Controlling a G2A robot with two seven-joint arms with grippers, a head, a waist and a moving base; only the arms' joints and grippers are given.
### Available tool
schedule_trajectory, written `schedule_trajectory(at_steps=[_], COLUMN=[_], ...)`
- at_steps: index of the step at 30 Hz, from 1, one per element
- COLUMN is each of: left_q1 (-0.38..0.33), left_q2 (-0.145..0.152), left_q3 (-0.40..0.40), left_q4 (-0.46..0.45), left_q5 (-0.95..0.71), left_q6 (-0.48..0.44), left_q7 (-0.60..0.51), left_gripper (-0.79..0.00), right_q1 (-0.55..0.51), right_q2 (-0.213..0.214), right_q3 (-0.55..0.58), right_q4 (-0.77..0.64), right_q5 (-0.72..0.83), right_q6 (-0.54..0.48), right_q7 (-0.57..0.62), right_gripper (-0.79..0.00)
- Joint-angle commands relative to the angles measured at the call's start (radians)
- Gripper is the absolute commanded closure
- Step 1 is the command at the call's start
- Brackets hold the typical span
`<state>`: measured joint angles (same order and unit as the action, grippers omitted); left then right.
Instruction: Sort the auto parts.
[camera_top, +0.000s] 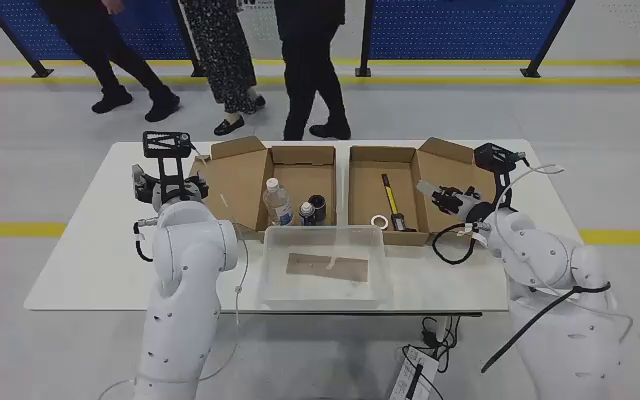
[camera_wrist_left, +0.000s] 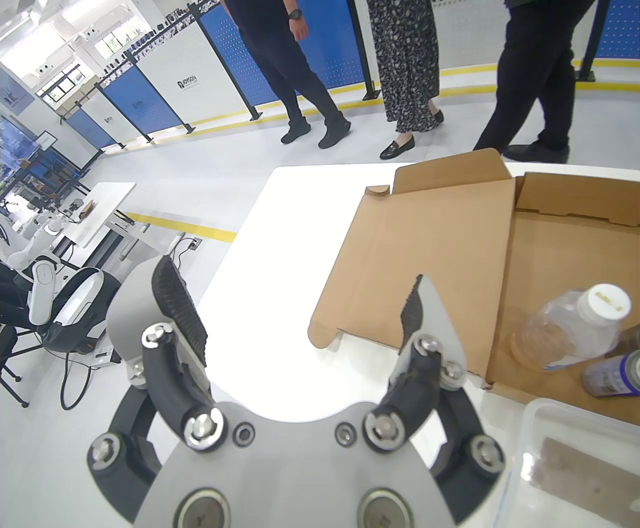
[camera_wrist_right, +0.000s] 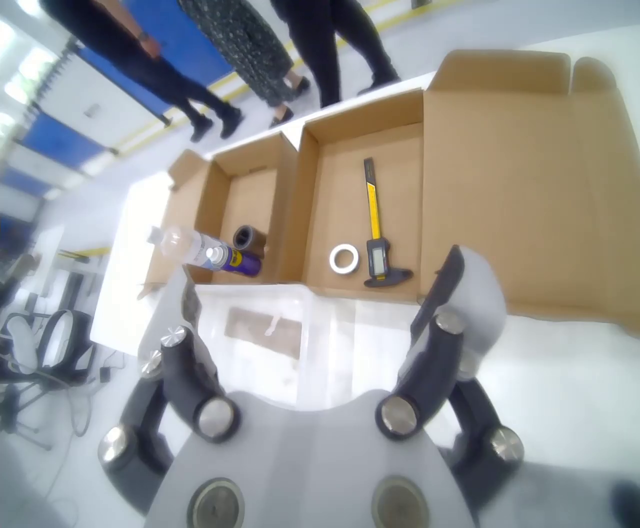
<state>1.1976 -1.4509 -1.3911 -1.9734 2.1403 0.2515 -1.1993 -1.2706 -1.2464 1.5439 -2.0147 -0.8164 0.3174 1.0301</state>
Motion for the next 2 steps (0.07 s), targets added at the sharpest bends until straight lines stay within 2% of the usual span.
schedule_trajectory(at_steps=[1,2], left_q1=[0.000,0.000], left_q2=[0.000,0.000], left_q3=[0.000,0.000], left_q4=[0.000,0.000], left_q5=[0.000,0.000], left_q6=[0.000,0.000], left_q7=[0.000,0.000], left_gripper=[-0.785,-0.785], right_q1=[0.000,0.000], right_q2=[0.000,0.000], right_q3=[0.000,0.000], right_q4=[0.000,0.000], right_q5=[0.000,0.000], right_q6=[0.000,0.000], right_q7=[0.000,0.000], right_gripper=[-0.785,-0.785])
